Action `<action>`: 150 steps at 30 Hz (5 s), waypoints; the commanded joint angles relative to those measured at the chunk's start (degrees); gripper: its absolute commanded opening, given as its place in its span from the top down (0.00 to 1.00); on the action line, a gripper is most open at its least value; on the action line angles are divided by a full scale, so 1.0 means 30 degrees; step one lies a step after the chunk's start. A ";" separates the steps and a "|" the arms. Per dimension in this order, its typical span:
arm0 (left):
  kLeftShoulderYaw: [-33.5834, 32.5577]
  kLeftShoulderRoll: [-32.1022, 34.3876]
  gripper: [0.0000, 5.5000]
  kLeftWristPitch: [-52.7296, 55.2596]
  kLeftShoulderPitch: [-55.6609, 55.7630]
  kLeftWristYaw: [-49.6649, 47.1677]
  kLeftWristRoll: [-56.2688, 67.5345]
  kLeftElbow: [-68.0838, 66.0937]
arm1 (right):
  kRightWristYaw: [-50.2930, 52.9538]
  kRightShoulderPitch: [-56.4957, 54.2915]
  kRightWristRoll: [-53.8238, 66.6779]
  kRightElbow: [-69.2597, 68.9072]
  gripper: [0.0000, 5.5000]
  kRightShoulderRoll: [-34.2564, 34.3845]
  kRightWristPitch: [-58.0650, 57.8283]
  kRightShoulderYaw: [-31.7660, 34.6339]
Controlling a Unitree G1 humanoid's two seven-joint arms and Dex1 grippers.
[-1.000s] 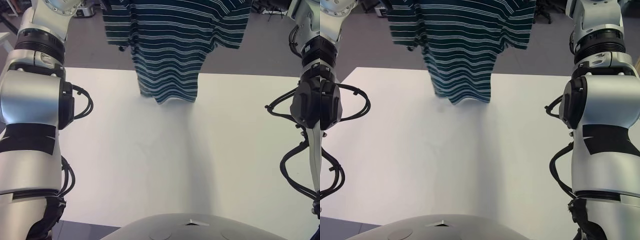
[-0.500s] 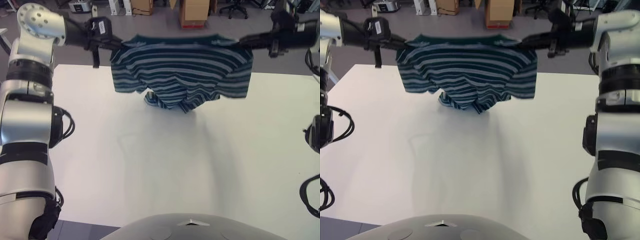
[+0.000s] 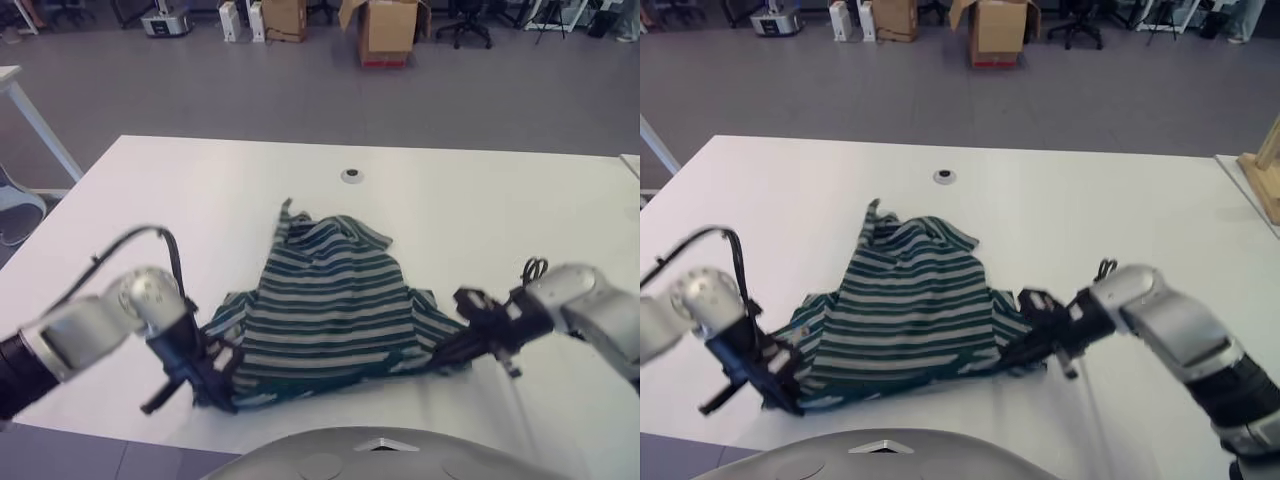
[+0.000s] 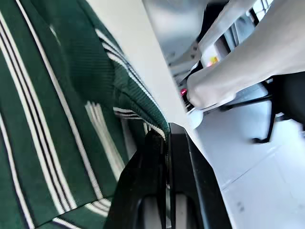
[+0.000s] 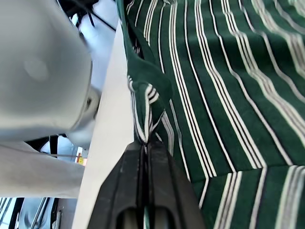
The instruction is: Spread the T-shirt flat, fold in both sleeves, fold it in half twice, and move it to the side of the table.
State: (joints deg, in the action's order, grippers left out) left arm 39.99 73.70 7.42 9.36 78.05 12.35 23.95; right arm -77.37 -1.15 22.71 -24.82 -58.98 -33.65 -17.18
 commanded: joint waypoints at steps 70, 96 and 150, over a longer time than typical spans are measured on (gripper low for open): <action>-0.4811 -0.8028 0.78 -1.0017 0.1597 -0.3681 -0.7302 -1.6165 | 0.6748 -0.5345 -1.0387 1.3413 0.76 0.6307 0.8847 -0.0485; -1.2269 -1.3074 0.78 0.0543 0.0428 -0.8556 0.2345 -1.6954 | 1.4143 -0.4183 -0.0423 0.8269 0.76 1.1270 0.3859 0.8779; -1.5837 -1.8954 0.85 0.2173 -0.3824 -1.5431 0.5197 -0.2733 | 1.3465 0.6032 -0.0352 0.7984 0.97 1.0765 0.3619 1.0716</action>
State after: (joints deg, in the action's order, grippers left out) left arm -7.13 16.44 14.53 -2.21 31.77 28.66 16.19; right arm -36.52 15.61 22.37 -2.68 -26.48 -21.88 16.11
